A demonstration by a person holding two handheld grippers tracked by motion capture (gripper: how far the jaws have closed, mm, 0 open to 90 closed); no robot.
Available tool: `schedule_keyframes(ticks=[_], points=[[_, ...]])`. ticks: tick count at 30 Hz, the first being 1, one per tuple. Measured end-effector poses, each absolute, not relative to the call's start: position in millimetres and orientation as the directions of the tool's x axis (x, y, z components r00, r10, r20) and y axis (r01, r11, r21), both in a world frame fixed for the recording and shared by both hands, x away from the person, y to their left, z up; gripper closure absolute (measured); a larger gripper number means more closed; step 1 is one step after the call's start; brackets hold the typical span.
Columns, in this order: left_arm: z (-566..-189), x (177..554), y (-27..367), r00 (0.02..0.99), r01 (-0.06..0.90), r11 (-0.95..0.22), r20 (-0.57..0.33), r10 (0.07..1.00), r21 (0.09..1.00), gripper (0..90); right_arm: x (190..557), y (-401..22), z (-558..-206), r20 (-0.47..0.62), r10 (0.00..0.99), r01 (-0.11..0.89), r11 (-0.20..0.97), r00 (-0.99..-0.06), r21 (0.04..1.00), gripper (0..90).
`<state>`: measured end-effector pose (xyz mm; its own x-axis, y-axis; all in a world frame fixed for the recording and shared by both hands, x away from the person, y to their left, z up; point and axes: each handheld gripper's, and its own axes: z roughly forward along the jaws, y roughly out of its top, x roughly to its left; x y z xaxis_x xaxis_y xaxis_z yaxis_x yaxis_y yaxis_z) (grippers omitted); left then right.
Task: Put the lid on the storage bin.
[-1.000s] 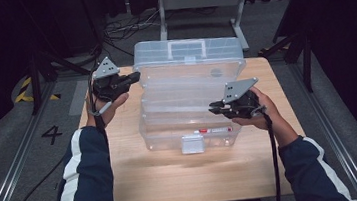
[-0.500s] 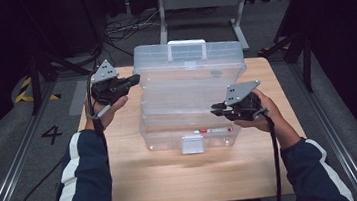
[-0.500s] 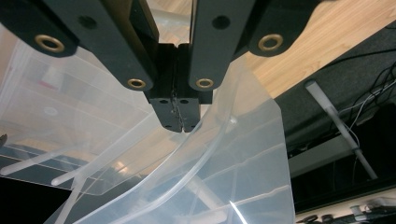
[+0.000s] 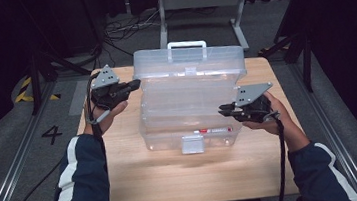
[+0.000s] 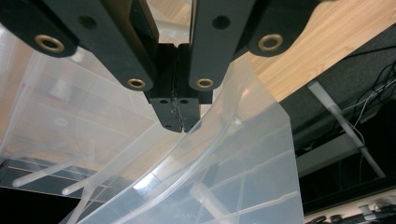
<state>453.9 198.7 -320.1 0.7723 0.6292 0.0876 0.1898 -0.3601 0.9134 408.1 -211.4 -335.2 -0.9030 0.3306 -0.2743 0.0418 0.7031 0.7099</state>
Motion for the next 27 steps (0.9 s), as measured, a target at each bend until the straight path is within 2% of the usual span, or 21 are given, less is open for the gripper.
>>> schedule_keyframes(ticks=[27], points=[[-338.0,429.7,200.6,0.806,0.169,-0.422,0.121,0.579,0.891,90.0,392.2,-234.6,-339.0,-0.280,0.368,0.062,0.695,-0.887,0.717,85.2]])
